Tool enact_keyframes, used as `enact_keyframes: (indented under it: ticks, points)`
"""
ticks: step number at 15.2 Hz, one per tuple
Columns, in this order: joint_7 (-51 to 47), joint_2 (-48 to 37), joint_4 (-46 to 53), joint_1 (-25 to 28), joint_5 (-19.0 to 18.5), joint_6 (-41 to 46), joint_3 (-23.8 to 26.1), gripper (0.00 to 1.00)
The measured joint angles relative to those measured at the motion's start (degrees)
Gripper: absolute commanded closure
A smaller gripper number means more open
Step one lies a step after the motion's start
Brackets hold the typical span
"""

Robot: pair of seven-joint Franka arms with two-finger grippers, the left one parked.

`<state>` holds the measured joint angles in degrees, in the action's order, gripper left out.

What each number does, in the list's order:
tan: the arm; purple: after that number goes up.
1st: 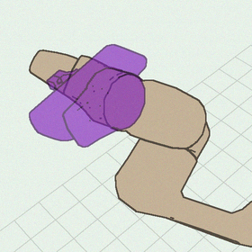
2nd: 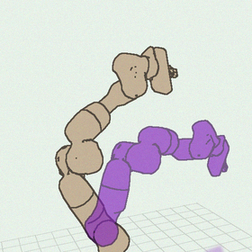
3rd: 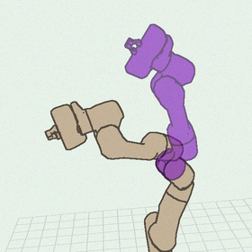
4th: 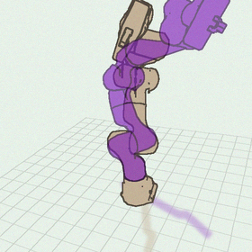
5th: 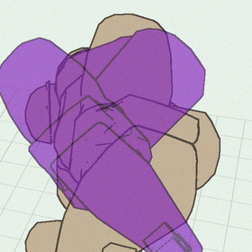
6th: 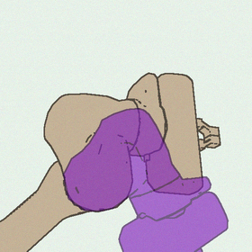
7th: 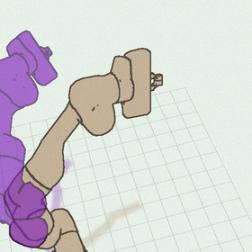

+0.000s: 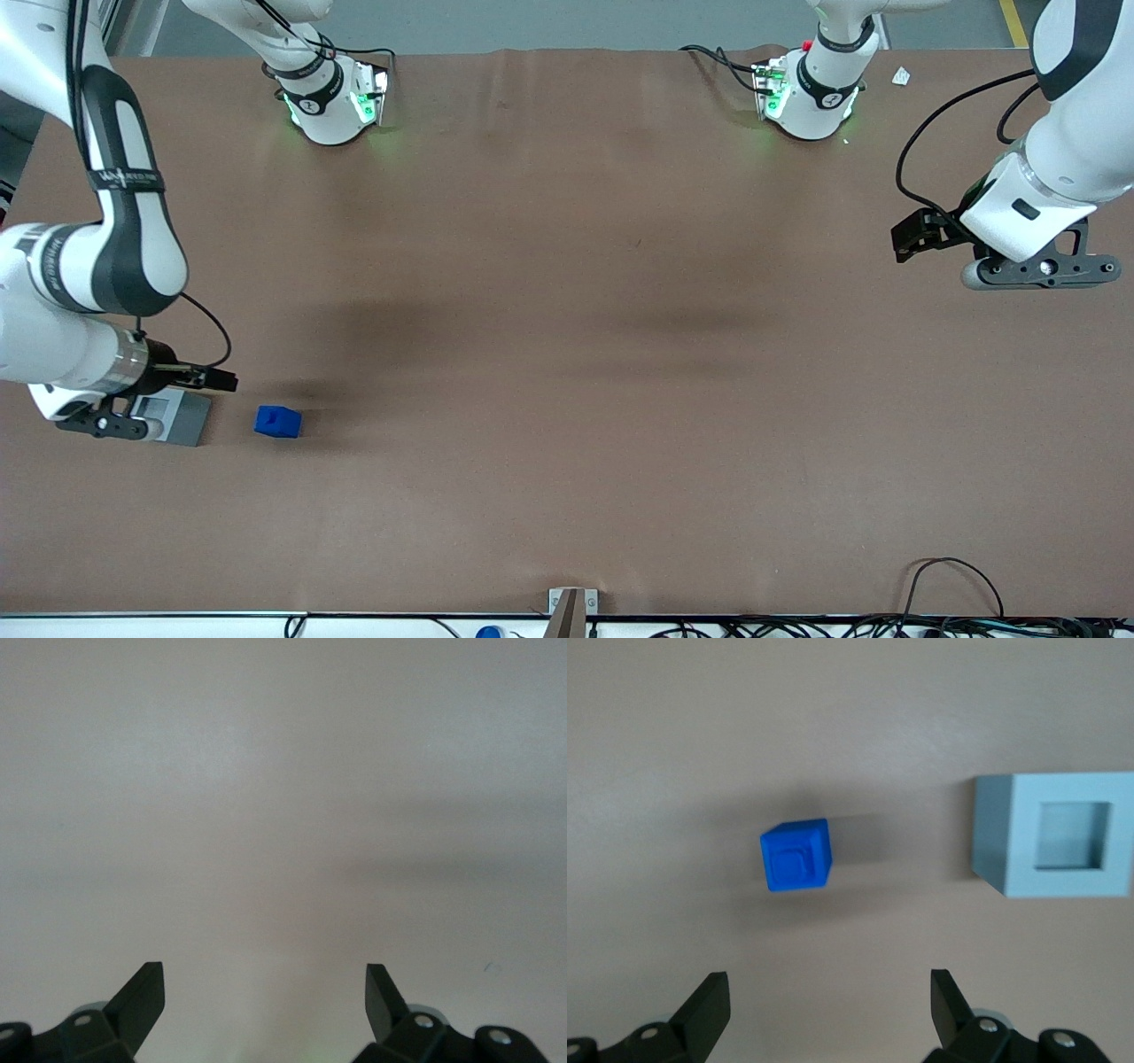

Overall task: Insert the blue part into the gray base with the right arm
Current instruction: 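Lower the right gripper over the blue block and close on it, then lift the blue block and carry it over the gray base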

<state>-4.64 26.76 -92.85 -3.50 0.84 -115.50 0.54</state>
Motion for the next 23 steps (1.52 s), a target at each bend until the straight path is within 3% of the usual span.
enact_keyframes:
  ticks: [12,23]
  points:
    - [-2.79,8.01,-1.48,1.80,-0.01,-12.31,-0.12,0.00]
    - [-2.71,10.35,-1.74,2.49,-0.89,-15.59,0.11,0.01]
